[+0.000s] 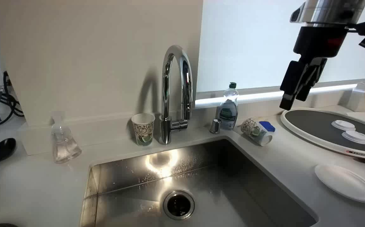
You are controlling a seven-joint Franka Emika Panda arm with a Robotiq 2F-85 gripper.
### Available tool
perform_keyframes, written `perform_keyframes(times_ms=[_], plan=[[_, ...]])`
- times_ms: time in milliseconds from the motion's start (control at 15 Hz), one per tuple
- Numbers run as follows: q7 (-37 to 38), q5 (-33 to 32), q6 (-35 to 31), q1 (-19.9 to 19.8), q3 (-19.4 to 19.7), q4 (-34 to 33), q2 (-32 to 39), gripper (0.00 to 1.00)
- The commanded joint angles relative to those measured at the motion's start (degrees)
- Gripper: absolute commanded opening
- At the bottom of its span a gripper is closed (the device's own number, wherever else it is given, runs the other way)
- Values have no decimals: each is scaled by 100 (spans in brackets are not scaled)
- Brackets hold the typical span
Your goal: Make the stand up straight, and then put the blue object in the cup
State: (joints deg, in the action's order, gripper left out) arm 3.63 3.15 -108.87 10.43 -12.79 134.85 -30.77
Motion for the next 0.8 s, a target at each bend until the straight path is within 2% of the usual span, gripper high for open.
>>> perform_keyframes(times_ms=[0,267,400,733], plan=[[21,-23,16,45,35,-16,10,100],[21,-23,16,45,35,-16,10,100],[709,-348,112,-237,-167,-84,278,100],[2440,-785,-641,-630,-478,-166,1167,100]])
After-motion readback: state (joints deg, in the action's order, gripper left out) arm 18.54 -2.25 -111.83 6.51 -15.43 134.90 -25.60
